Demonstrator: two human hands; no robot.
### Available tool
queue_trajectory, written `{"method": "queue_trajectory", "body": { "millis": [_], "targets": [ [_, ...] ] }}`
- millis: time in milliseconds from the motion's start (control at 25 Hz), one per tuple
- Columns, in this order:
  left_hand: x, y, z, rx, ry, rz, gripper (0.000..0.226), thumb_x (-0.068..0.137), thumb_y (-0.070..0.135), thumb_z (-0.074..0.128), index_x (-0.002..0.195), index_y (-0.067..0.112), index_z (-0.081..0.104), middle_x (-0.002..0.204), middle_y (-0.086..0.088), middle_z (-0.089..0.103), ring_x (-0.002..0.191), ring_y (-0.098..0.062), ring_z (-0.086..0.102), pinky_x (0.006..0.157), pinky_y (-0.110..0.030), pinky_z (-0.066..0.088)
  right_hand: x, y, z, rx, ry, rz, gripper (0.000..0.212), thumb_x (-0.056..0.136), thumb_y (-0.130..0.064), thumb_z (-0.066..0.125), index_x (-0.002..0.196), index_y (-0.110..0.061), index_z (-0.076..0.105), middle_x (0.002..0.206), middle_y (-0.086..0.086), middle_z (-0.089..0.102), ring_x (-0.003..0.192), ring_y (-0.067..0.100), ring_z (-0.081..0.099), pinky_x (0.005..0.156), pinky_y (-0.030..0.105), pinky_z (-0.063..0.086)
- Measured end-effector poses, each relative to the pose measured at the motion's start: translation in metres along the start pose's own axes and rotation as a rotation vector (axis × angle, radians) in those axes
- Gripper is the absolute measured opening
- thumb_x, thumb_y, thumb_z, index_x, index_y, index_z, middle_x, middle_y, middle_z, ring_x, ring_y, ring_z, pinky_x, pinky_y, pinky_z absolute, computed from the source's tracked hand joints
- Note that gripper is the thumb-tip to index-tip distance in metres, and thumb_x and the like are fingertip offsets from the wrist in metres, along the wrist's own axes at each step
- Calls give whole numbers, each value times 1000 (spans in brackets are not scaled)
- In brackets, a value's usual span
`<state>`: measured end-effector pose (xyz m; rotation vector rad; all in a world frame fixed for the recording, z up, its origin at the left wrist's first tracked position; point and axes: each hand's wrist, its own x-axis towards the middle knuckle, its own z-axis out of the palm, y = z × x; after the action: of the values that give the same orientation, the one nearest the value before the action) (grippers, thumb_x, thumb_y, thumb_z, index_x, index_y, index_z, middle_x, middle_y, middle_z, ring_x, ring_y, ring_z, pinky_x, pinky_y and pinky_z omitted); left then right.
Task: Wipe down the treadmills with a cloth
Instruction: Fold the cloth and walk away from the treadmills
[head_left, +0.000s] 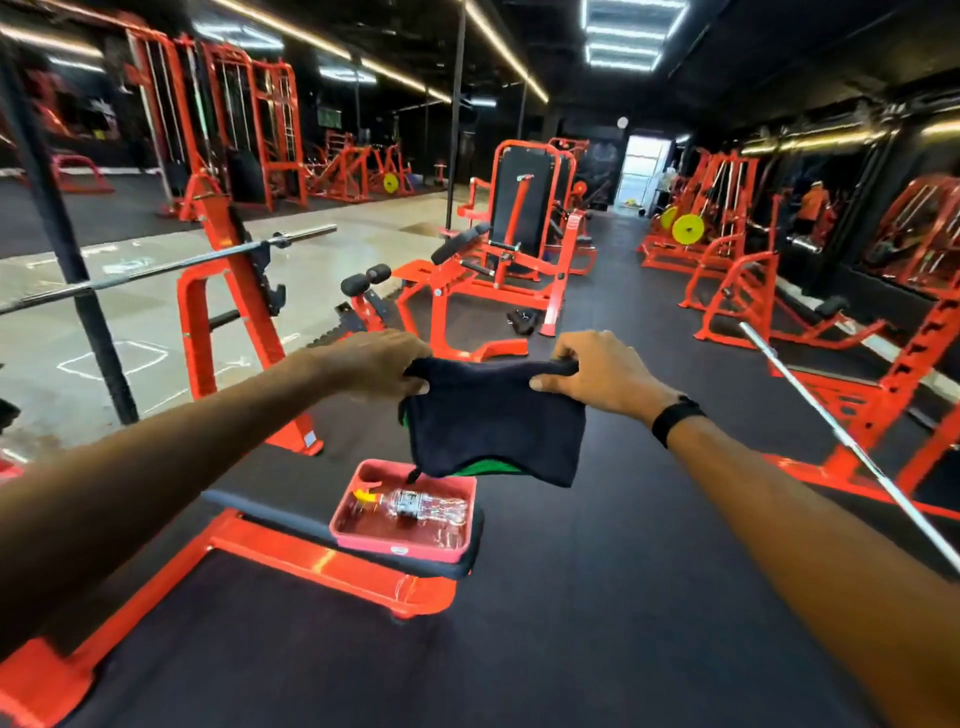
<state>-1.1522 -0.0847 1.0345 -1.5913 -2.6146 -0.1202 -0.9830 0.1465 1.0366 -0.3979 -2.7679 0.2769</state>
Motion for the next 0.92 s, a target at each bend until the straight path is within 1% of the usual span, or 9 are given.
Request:
{"method": "queue_trajectory", "body": {
  "millis": [120, 240, 360, 440, 560, 680, 760, 840, 920],
  "targets": [
    [29, -30, 37, -19, -91, -29, 17, 93, 29, 61, 97, 13, 58, 104, -9, 60, 107, -29, 56, 83, -37, 43, 36, 21, 52, 19, -109, 13, 37, 79, -58, 75, 81, -27, 55, 87, -4, 62, 82, 19, 57, 69, 33, 40],
    [64, -63, 78, -60, -166, -74, 21, 93, 30, 61, 102, 11, 59, 112, -10, 58, 111, -28, 53, 83, -34, 40, 77, 38, 107, 67, -202, 43, 39, 77, -59, 76, 75, -31, 50, 85, -5, 62, 81, 19, 57, 72, 35, 45],
    [104, -108, 126, -101, -247, -86, 18, 92, 31, 62, 91, 15, 54, 103, -8, 54, 110, -30, 53, 87, -38, 45, 116, 54, 164, 101, -316, 99, 39, 76, -57, 77, 73, -32, 47, 86, -6, 60, 81, 17, 55, 72, 33, 42],
    [125, -131, 152, -127, -264, -101, 19, 91, 31, 64, 85, 19, 51, 99, -6, 53, 107, -32, 55, 86, -39, 46, 137, 60, 198, 113, -384, 114, 37, 77, -53, 79, 79, -29, 51, 88, -6, 59, 83, 18, 55, 72, 33, 41],
    [152, -157, 203, -173, -337, -131, 18, 88, 31, 65, 93, 14, 60, 107, -9, 62, 104, -32, 58, 83, -39, 48, 161, 76, 254, 125, -502, 179, 34, 79, -48, 78, 88, -24, 56, 93, -3, 61, 89, 23, 58, 73, 34, 41],
    [165, -179, 251, -217, -428, -189, 23, 85, 31, 67, 97, 12, 61, 107, -10, 63, 101, -32, 60, 80, -39, 49, 179, 84, 302, 113, -575, 209, 34, 81, -42, 77, 97, -18, 59, 101, 2, 63, 96, 26, 59, 74, 33, 38],
    [166, -185, 281, -249, -459, -234, 25, 85, 30, 67, 100, 10, 61, 110, -10, 62, 104, -32, 59, 81, -38, 48, 180, 89, 327, 112, -640, 223, 28, 81, -38, 76, 94, -22, 57, 107, 4, 64, 101, 28, 58, 75, 33, 38],
    [173, -195, 307, -279, -493, -294, 23, 85, 27, 66, 100, 10, 62, 110, -8, 63, 105, -31, 58, 75, -34, 43, 188, 97, 356, 125, -695, 226, 26, 81, -34, 76, 91, -26, 52, 108, 5, 65, 103, 30, 60, 74, 33, 37],
    [182, -201, 330, -328, -531, -332, 18, 84, 22, 65, 99, 10, 63, 103, -7, 63, 104, -31, 59, 74, -35, 42, 199, 106, 381, 143, -744, 233, 27, 81, -33, 76, 98, -22, 57, 111, 7, 65, 104, 31, 61, 73, 32, 36]
  ]
}}
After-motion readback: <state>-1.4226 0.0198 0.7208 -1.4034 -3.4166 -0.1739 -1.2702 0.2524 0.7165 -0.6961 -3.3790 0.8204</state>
